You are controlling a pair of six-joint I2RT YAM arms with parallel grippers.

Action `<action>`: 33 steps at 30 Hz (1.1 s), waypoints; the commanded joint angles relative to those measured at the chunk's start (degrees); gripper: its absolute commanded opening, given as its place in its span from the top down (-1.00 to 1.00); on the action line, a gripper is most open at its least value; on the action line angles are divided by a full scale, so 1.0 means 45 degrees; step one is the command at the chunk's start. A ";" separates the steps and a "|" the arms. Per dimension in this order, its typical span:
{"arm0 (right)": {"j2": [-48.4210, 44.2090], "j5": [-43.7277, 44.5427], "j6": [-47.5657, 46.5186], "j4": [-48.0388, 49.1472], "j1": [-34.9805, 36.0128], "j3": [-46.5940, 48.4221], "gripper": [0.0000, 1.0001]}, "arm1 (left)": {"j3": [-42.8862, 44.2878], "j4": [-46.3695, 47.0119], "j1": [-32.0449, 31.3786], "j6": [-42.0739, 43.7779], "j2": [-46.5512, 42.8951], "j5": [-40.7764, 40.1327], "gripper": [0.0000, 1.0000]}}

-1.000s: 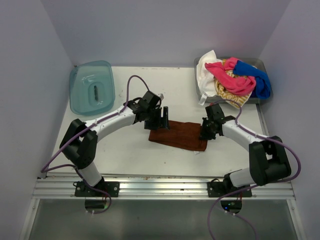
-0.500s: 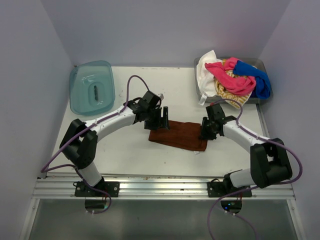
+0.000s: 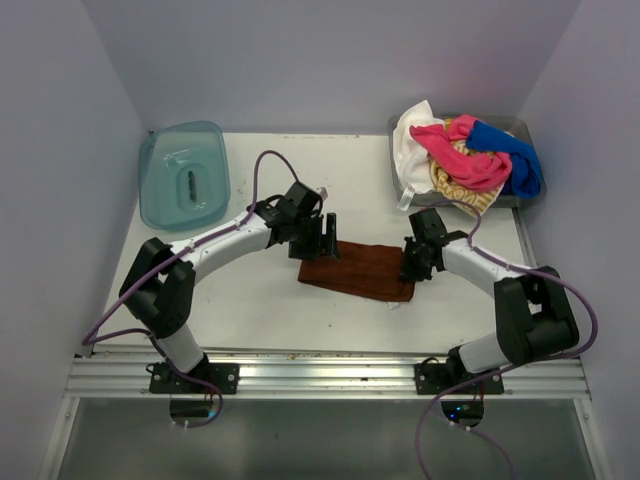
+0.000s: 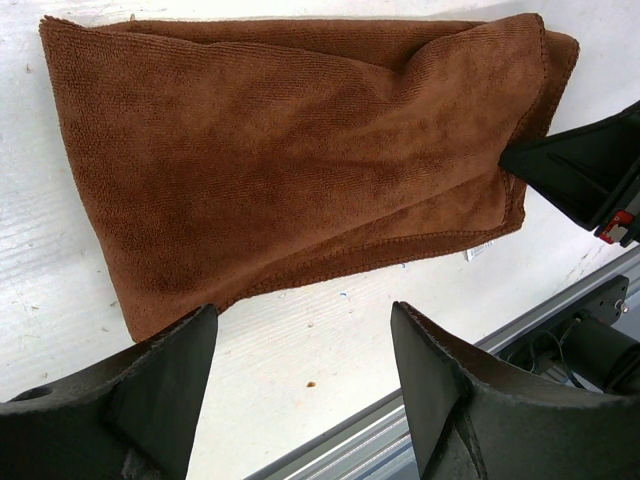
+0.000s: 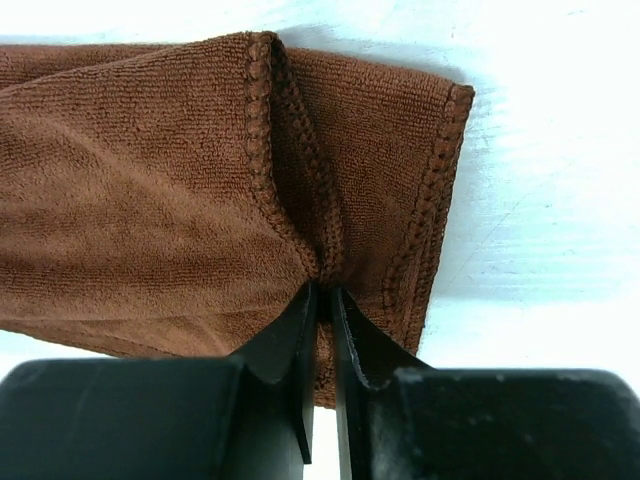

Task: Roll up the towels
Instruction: Fold the towel

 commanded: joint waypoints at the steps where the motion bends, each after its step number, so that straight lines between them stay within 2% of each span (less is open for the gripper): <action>1: -0.0459 0.0221 -0.0043 -0.0110 0.0022 0.0331 0.79 | 0.0193 0.0220 0.0024 0.0127 -0.0132 -0.0029 -0.47; 6: -0.0597 0.0221 -0.0140 -0.0326 0.0003 0.0430 0.62 | 0.0193 0.0259 0.0024 0.0146 -0.0054 0.0049 -0.47; 8: -0.0500 0.0221 -0.0160 -0.0288 0.0022 0.0430 0.40 | 0.0193 0.0298 0.0024 0.0147 -0.0054 0.0069 -0.47; 11: -0.0422 0.0221 -0.0140 -0.0210 0.0022 0.0391 0.38 | 0.0193 0.0298 0.0024 0.0185 -0.0093 0.0049 -0.47; 15: -0.0402 0.0221 -0.0121 -0.0190 0.0003 0.0391 0.52 | 0.0135 0.0298 0.0024 0.0205 -0.0132 0.0049 -0.47; 16: -0.0402 0.0221 -0.0102 -0.0151 0.0022 0.0391 0.69 | 0.0115 0.0317 0.0024 0.0186 -0.0132 0.0049 -0.47; 17: -0.0383 0.0221 -0.0082 -0.0170 0.0022 0.0410 0.78 | 0.0115 0.0318 0.0024 0.0186 -0.0113 0.0088 -0.47; 19: -0.0363 0.0221 -0.0082 -0.0170 0.0003 0.0430 0.88 | 0.0115 0.0318 0.0024 0.0205 -0.0093 0.0088 -0.47; 29: -0.0831 0.0221 -0.0101 -0.0618 0.0042 0.0605 0.93 | 0.0115 0.0356 0.0024 0.0225 -0.0093 0.0088 -0.46; 33: -0.1143 0.0475 -0.0258 -0.0892 0.0022 0.0684 0.79 | 0.0154 0.0356 0.0024 0.0225 -0.0074 0.0108 -0.46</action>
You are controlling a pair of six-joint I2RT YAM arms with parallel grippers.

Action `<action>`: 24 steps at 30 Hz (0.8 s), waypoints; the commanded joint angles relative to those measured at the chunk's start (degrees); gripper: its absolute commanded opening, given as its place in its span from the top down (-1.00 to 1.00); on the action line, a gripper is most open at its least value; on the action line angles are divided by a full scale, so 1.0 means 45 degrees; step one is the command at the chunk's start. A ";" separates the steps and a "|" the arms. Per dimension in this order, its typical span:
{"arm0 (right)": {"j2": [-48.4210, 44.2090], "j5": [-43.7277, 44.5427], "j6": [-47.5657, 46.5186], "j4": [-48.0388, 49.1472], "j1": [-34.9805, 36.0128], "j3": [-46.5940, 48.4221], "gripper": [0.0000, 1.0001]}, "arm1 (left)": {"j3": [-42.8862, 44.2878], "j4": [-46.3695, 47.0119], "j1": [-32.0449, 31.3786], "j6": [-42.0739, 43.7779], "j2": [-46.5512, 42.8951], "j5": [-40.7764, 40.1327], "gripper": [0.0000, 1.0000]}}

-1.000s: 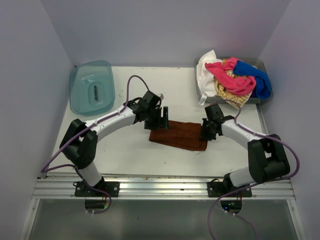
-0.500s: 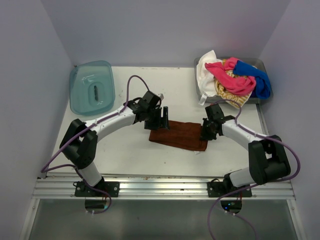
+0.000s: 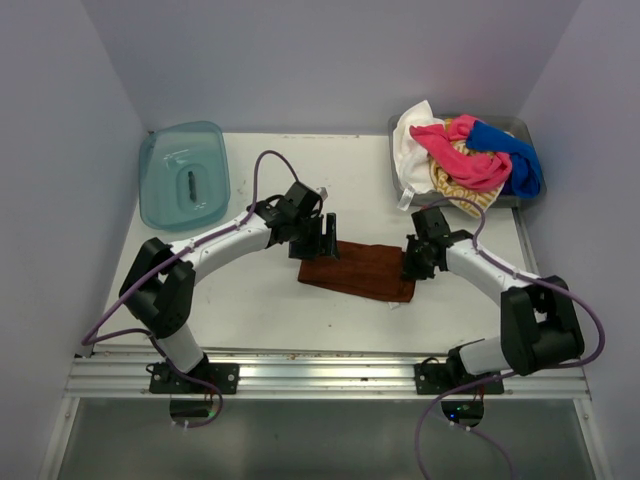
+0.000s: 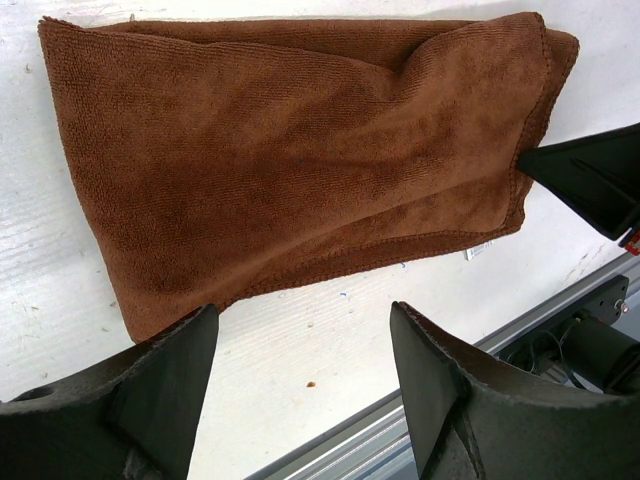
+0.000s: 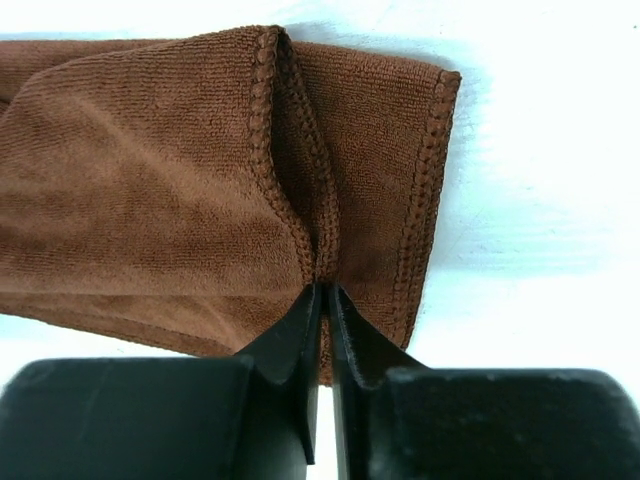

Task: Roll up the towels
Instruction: Fold the towel

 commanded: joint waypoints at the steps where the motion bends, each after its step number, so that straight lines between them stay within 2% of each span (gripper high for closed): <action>1: -0.0561 0.0377 -0.0267 -0.0330 0.0022 0.0499 0.65 | 0.0174 0.0352 0.0024 0.0239 -0.0074 0.0103 -0.46; 6: -0.0152 0.0183 -0.0229 -0.0038 0.0042 0.0460 0.49 | 0.0252 0.0332 0.0024 0.0239 -0.0034 0.0201 -0.46; 16: 0.0571 -0.0676 -0.0053 0.0627 0.0042 0.0460 0.43 | 0.0272 0.0313 0.0024 0.0259 0.0005 0.0181 -0.46; 18: 0.0572 -0.0794 0.0025 0.0802 0.0042 0.0402 0.47 | 0.0252 0.0313 0.0024 0.0259 0.0024 0.0162 -0.46; 24: 0.0220 -0.0502 0.0103 0.0532 0.0042 0.0537 0.75 | 0.0272 0.0332 0.0024 0.0278 0.0043 0.0181 -0.46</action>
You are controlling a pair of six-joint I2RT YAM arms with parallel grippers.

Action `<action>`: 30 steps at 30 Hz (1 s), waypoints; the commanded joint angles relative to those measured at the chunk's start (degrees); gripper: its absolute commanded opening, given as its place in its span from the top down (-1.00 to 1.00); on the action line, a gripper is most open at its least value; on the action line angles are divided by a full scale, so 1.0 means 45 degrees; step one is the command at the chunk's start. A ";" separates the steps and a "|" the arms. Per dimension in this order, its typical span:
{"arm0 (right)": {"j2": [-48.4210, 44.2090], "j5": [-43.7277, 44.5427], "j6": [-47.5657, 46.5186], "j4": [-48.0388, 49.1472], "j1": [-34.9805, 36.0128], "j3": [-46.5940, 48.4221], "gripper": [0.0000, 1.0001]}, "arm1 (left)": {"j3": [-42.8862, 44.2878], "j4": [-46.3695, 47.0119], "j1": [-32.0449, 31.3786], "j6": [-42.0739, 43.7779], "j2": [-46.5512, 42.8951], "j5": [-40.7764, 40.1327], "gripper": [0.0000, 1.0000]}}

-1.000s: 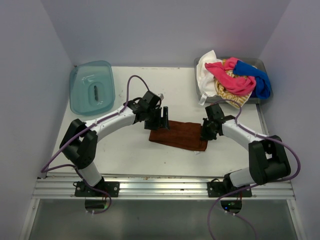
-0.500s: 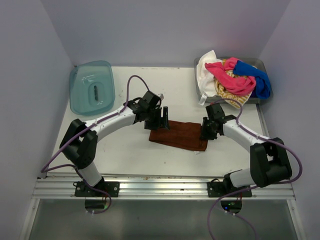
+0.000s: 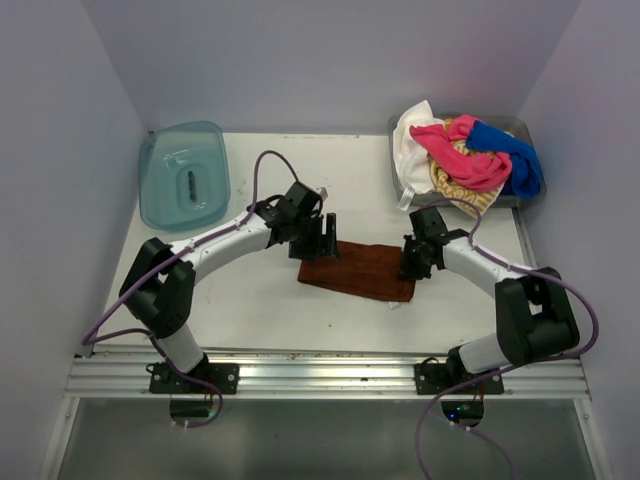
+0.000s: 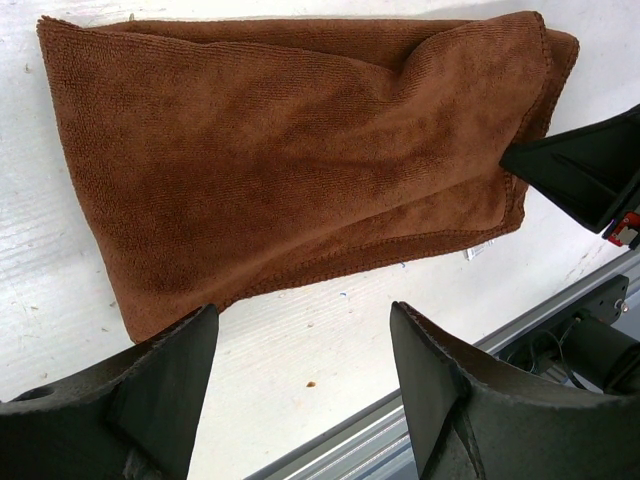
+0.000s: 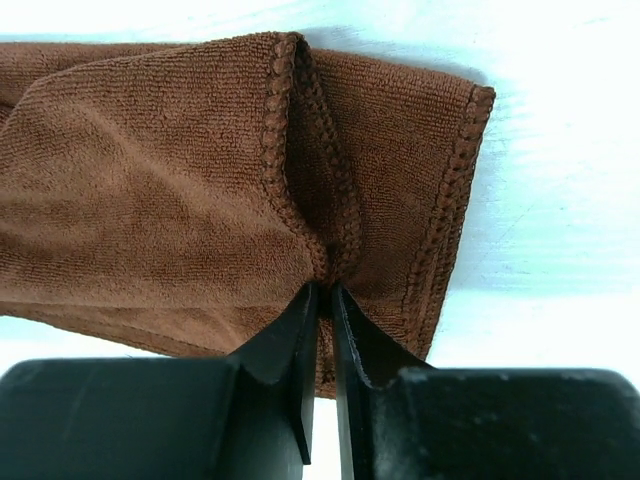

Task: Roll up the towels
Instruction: Fold the towel

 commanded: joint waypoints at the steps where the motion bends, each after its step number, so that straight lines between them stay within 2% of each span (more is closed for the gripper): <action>1: -0.0401 0.0018 0.0040 0.0079 0.0042 0.0528 0.80 | 0.0272 0.0332 0.0024 0.0273 0.0044 0.0196 -0.46; 5: -0.0500 0.0116 -0.0018 -0.0175 0.0042 0.0645 0.81 | 0.0349 0.0371 0.0024 0.0313 0.0161 0.0254 -0.46; 6: -0.0480 0.0116 -0.0038 -0.0234 0.0023 0.0704 0.70 | 0.0408 0.0333 0.0024 0.0351 0.0180 0.0254 -0.46; 8: -0.0422 0.0097 -0.0097 -0.0254 0.0042 0.0724 0.66 | 0.0467 0.0332 0.0024 0.0371 0.0200 0.0254 -0.46; 12: -0.0402 0.0097 -0.0039 -0.0156 0.0042 0.0587 0.98 | 0.0525 0.0254 0.0024 0.0410 0.0220 0.0235 -0.46; 13: -0.0441 0.0058 -0.0019 -0.0137 0.0023 0.0568 1.00 | 0.0525 0.0254 0.0024 0.0430 0.0200 0.0235 -0.46; 30: -0.2706 0.0975 -0.0116 -0.1698 0.0042 0.1349 1.00 | 0.0818 -0.0039 0.0064 0.0566 0.0200 0.0001 -0.46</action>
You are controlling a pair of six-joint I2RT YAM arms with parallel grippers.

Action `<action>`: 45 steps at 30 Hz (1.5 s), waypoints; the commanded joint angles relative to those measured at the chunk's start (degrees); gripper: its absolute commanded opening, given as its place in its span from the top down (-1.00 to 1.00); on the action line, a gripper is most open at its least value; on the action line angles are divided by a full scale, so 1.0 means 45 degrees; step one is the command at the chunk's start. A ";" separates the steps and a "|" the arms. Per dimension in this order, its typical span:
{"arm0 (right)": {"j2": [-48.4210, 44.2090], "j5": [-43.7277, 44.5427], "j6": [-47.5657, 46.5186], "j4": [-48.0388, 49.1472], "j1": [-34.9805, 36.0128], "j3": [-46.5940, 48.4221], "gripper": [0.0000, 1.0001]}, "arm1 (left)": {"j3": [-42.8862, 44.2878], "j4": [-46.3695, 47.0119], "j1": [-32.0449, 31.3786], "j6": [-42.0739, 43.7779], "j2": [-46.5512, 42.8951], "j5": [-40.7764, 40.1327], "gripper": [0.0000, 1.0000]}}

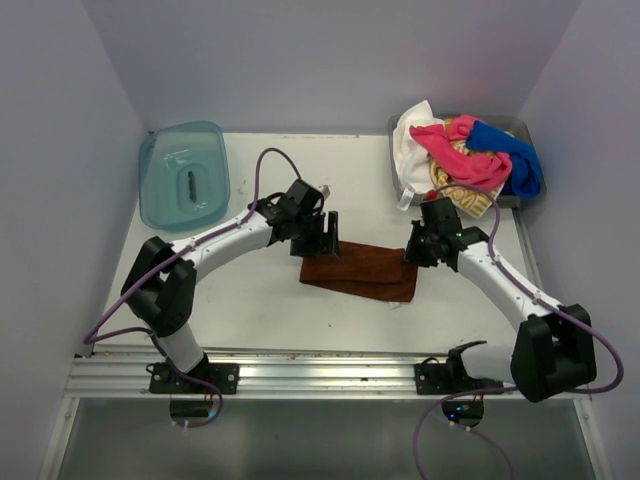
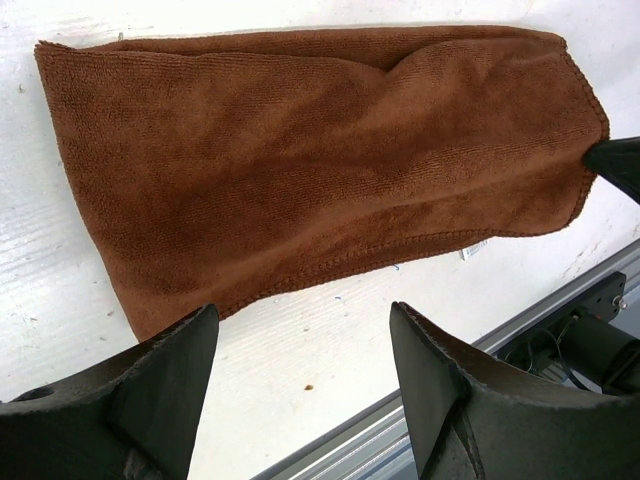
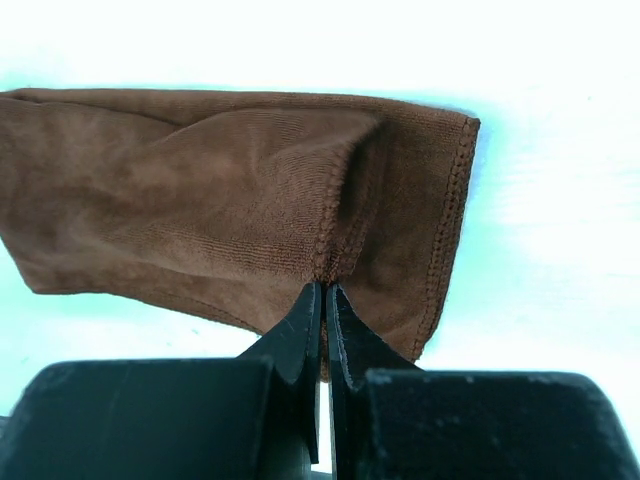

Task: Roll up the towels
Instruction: Fold the towel

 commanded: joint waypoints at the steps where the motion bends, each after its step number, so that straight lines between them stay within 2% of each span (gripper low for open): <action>1: -0.0545 0.0529 -0.0111 -0.0718 0.0013 0.0426 1.00 | 0.0522 0.0024 0.0059 0.0324 0.0064 -0.0082 -0.46; 9: -0.1131 0.0685 0.0084 -0.0641 0.0013 -0.0997 1.00 | 0.0620 -0.0034 0.0078 0.0382 0.0122 -0.0063 -0.46; 16: -0.0684 0.0900 0.0162 -0.0250 0.0032 -0.2035 0.99 | 0.0620 0.0063 0.0078 0.0421 0.0240 0.0094 -0.46; 17: -0.0625 0.0900 0.0162 -0.0269 0.0032 -0.2093 0.86 | 0.0620 0.0044 0.0078 0.0421 0.0240 0.0113 -0.46; 18: -0.0585 0.0900 0.0143 -0.0327 0.0013 -0.2094 0.60 | 0.0620 0.0044 0.0078 0.0421 0.0240 0.0152 -0.46; 20: -0.0663 0.1016 0.0084 -0.0366 0.0032 -0.1862 0.28 | 0.0620 0.0024 0.0078 0.0441 0.0240 0.0153 -0.46; 25: -0.0566 0.1388 -0.0208 -0.0542 -0.0026 -0.0846 0.06 | 0.0601 -0.0015 0.0078 0.0441 0.0162 0.0153 -0.46; 29: 0.0271 0.1466 -0.0307 -0.0348 -0.0221 0.0033 0.06 | 0.0581 -0.0034 0.0078 0.0441 0.0084 0.0152 -0.46; 38: 0.2266 0.0315 -0.0307 0.0765 -0.1042 0.0484 0.14 | 0.0542 0.0005 0.0078 0.0460 0.0064 0.0250 -0.46; 41: 0.2520 0.0256 -0.0209 0.1000 -0.1062 0.0503 0.28 | 0.0503 0.0005 0.0078 0.0441 0.0084 0.0250 -0.46; 45: 0.2501 0.0547 0.0005 0.1059 -0.1081 0.0562 0.68 | 0.0483 0.0063 0.0098 0.0460 0.0161 0.0309 -0.46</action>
